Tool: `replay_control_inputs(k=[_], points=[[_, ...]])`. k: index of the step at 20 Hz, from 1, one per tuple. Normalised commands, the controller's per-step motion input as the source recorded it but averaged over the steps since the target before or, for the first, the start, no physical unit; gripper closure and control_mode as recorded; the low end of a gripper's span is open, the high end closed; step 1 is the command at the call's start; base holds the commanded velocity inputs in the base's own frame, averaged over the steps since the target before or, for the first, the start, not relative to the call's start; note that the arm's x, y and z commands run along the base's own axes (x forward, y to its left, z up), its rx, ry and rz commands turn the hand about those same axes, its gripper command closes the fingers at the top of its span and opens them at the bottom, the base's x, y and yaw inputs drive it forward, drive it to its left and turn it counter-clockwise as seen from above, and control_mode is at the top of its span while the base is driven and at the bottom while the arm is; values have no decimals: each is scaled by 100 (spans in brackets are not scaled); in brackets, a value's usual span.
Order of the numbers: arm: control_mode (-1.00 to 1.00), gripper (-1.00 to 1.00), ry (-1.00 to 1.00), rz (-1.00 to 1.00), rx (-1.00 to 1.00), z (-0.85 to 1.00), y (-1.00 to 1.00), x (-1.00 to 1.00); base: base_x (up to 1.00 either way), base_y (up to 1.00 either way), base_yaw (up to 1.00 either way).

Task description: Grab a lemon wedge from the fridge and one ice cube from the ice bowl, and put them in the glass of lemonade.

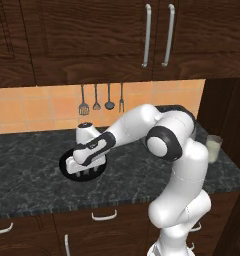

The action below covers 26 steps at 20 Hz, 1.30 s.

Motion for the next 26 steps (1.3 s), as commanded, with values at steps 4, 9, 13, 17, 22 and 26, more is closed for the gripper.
replay_control_inputs(k=[4, 9, 13, 17, 22, 26], points=[[-100, -100, 0, 0, 0, -13, 0, -3, 0, 0, 0], [-100, -100, 0, 0, 0, 0, 0, -33, 0, 0, 0], [-100, -100, 0, 0, 0, -6, 0, -1, 0, 0, 0], [-100, -100, 0, 0, 0, 0, 0, 4, 0, 0, 0], [-100, -100, 0, 0, 0, -5, 0, 6, 0, 0, 0], [-100, -100, 0, 0, 0, -4, 0, 4, 0, 0, 0]])
